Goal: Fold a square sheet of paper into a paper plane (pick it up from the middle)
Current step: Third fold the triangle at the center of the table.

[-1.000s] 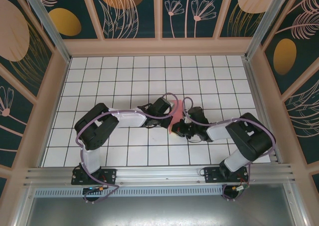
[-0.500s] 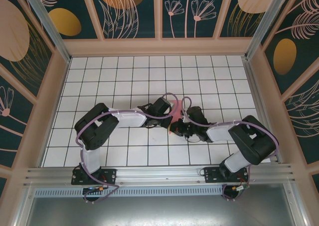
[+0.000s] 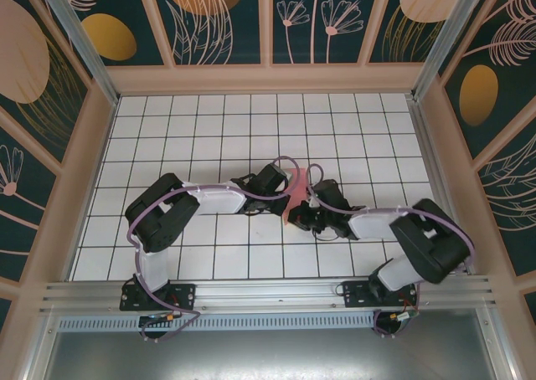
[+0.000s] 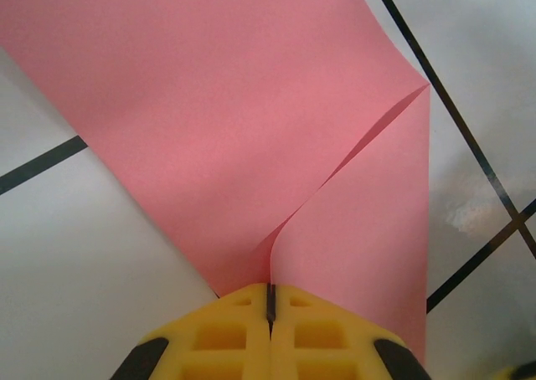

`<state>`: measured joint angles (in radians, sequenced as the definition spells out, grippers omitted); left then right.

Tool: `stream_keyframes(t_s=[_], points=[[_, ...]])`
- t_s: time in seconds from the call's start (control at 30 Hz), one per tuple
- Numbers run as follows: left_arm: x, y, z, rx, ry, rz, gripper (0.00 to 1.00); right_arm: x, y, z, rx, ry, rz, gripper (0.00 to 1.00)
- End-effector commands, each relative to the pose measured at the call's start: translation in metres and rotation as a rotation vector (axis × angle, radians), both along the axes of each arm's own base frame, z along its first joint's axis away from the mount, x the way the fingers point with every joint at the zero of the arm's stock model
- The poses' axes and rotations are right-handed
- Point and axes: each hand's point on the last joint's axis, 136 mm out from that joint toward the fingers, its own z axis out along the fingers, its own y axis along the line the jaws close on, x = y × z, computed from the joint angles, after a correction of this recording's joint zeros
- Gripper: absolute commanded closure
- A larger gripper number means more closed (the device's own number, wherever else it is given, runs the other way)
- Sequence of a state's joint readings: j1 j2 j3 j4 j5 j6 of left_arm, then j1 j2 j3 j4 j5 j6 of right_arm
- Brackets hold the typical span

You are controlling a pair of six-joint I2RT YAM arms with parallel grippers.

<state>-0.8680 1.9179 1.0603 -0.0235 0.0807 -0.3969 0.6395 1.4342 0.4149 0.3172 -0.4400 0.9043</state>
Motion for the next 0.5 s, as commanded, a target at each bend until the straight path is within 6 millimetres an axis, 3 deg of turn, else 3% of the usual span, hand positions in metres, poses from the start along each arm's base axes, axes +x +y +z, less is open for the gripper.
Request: stream_keyframes(t_s=[0.0,0.1,0.2,0.27,0.47], points=[[-0.031,0.037,-0.039,0.147,0.141,0.008,0.99,0.02,-0.03,0.013,-0.111,-0.073,-0.101,0.91],[-0.033,0.037,-0.025,0.117,0.132,0.014,0.95,0.027,-0.059,0.011,-0.136,-0.069,-0.175,0.89],[-0.027,0.045,-0.007,0.119,0.086,0.066,0.84,0.031,-0.076,0.013,-0.114,-0.073,-0.22,0.88],[-0.022,0.047,0.007,0.11,0.056,0.096,0.67,0.033,-0.08,0.016,-0.115,-0.089,-0.227,0.86],[-0.008,0.053,0.061,0.058,-0.048,0.176,0.53,0.037,-0.079,0.021,-0.094,-0.105,-0.22,0.85]])
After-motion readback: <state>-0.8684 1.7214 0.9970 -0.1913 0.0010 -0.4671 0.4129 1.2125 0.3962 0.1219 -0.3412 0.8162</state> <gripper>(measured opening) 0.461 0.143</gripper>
